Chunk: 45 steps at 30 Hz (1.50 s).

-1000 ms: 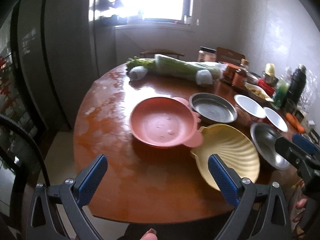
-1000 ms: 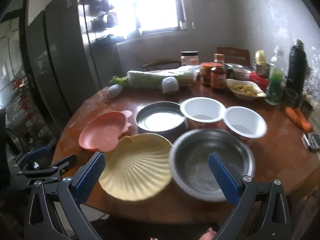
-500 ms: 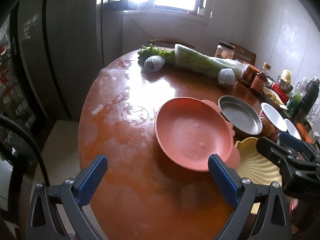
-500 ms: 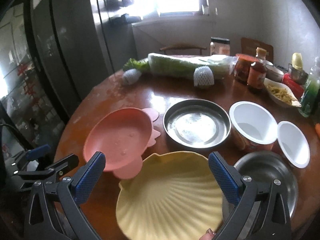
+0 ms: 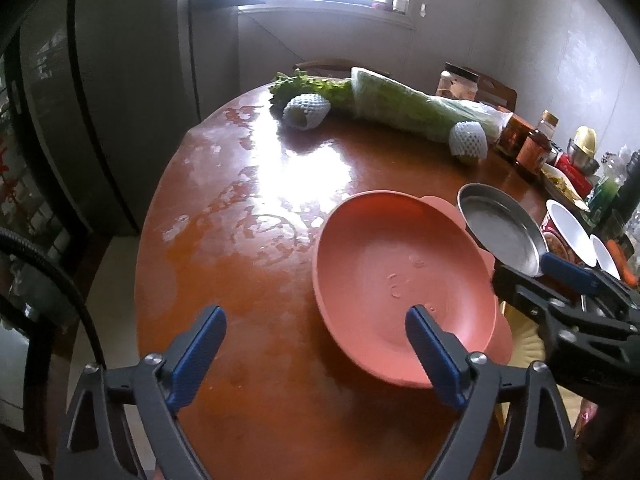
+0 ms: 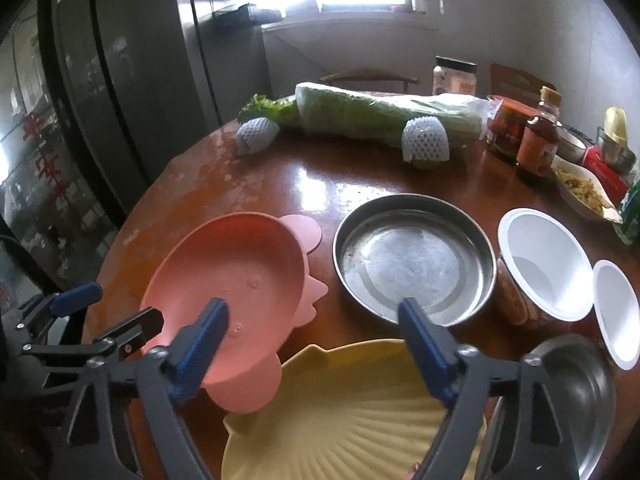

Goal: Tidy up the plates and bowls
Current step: 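Reach the left tool to the pink pig-shaped plate rim and close on it, then lift the pink plate with the left tool and set it down beside the shell plate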

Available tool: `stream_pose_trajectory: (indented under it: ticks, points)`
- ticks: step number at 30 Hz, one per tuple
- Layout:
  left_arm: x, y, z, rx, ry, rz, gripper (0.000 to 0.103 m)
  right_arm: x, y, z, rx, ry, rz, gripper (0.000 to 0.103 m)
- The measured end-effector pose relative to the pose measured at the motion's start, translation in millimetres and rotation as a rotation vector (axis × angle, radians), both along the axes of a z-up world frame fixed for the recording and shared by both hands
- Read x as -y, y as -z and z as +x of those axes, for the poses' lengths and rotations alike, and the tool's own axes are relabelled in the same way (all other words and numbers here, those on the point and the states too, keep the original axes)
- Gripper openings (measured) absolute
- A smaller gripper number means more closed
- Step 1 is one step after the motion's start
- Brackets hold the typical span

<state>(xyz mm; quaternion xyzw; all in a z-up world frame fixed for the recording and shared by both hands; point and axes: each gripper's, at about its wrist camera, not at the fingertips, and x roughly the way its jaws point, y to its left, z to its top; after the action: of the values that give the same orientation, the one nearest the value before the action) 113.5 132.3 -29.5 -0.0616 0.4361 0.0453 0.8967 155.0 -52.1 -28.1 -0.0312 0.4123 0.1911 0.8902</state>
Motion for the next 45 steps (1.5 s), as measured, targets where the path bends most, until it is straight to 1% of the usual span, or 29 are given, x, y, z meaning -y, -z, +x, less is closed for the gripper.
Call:
stream_pose_trajectory:
  ticks: [1,3,5,6,7,8,12,15,16,17,20,21,24,26,28,30,32,35,37,43,45]
  points:
    - [0,0,1,0.000,0.003,0.001,0.087,-2,2,2,-0.006,-0.007,-0.007,0.074]
    - [2,1,3,-0.001,0.010,0.004,0.084,-6,5,4,-0.008,-0.012,-0.016,0.071]
    - [4,3,6,-0.006,0.013,0.004,0.078,-9,6,5,-0.013,-0.022,-0.019,0.064]
    - [4,4,7,-0.011,0.014,-0.002,0.072,-10,8,6,-0.015,-0.022,-0.028,0.062]
    - [4,6,9,-0.017,0.017,-0.006,0.068,-11,9,6,-0.018,-0.020,-0.035,0.059]
    - [4,8,10,-0.021,0.018,-0.009,0.067,-12,10,7,-0.022,-0.020,-0.041,0.057]
    - [5,10,13,-0.025,0.023,-0.011,0.064,-12,12,12,-0.024,-0.004,-0.049,0.056]
    - [6,9,16,-0.020,0.032,-0.012,0.059,-12,13,15,-0.024,0.002,-0.054,0.055]
    - [7,10,17,-0.023,0.036,-0.012,0.056,-12,14,16,-0.028,0.008,-0.063,0.054]
    - [7,10,19,-0.027,0.042,-0.019,0.055,-13,15,17,-0.034,0.008,-0.064,0.051]
    - [9,12,24,-0.037,0.053,-0.028,0.047,-14,19,20,-0.055,-0.002,-0.056,0.046]
    - [10,13,25,-0.042,0.060,-0.034,0.043,-14,19,21,-0.059,-0.004,-0.053,0.045]
    - [9,15,27,-0.047,0.062,-0.044,0.037,-15,21,23,-0.070,-0.016,-0.031,0.035]
    - [7,16,28,-0.047,0.060,-0.040,0.035,-17,20,22,-0.059,-0.021,-0.045,0.032]
    - [3,16,28,-0.047,0.054,-0.049,0.032,-16,19,22,-0.066,-0.021,-0.028,0.031]
    - [-2,13,28,-0.043,0.051,-0.054,0.032,-16,18,21,-0.070,-0.023,-0.014,0.031]
    - [-5,10,29,-0.034,0.043,-0.035,0.032,-19,14,17,-0.070,-0.032,-0.008,0.031]
    - [-14,6,30,-0.032,0.033,-0.033,0.032,-25,11,9,-0.064,-0.045,-0.011,0.031]
    - [-19,6,30,-0.030,0.023,-0.013,0.032,-31,10,4,-0.062,-0.053,-0.011,0.031]
    - [-33,14,30,-0.053,0.010,-0.008,0.032,-45,12,-14,-0.072,-0.074,-0.014,0.032]
    - [-34,15,28,-0.051,0.011,-0.004,0.032,-47,14,-21,-0.080,-0.076,0.000,0.033]
